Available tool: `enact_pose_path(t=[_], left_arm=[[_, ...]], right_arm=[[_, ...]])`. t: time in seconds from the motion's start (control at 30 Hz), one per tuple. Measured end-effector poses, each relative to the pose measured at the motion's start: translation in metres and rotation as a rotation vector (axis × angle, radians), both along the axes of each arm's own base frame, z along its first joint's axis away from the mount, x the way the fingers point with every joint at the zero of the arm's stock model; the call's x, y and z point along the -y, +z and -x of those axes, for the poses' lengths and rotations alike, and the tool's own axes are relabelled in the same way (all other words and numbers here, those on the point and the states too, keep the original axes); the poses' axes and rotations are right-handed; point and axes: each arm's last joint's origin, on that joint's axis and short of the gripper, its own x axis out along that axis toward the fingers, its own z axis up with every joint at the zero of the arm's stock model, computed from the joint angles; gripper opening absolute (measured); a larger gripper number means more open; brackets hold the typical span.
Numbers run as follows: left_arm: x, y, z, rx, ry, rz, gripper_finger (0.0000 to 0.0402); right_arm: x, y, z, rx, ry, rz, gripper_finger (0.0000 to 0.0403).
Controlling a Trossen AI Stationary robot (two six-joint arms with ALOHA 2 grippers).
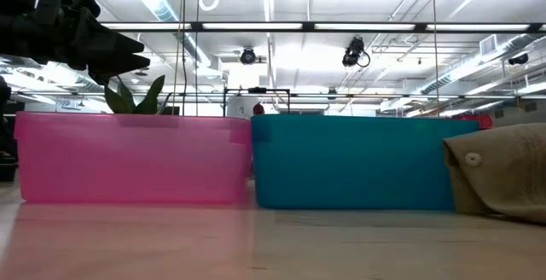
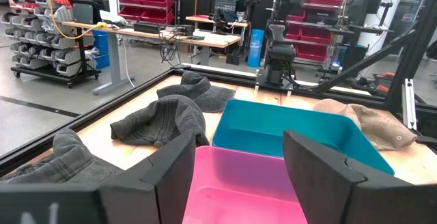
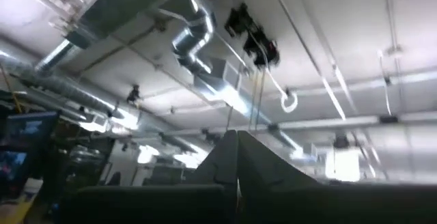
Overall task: Pick & Place hat
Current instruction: Put the black cap into the blue bin
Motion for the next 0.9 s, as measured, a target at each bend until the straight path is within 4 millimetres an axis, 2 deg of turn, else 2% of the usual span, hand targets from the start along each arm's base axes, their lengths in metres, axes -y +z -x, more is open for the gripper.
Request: enact_pose_path(t=[0.27,0.37,0.6,0.73,0.9], left_arm=[[0.0,0.0,0.0,0.0,0.0,0.0,0.0225],[0.0,0.0,0.0,0.001,0.0,0.0,0.0225],[0.0,0.0,0.0,0.0,0.0,0.0,0.0225],[0.0,0.0,0.0,0.0,0.0,0.0,0.0225],[0.0,0.0,0.0,0.0,0.0,0.0,0.0225]], right_arm=[[0.001,0.031,0.008,0.163,0.034,-0.041,0.0009],[0.001,0.047,0.005,0.149,0.025,-0.063,0.0009],[0.005,0.105,-0.015,-0.128,-0.181,-0.222,0.0009],[0.008,0.137,-0.018,-0.257,-0.295,-0.343,0.0009],[0.009,0.163,-0.018,-0.396,-0.31,-0.431,0.0009]])
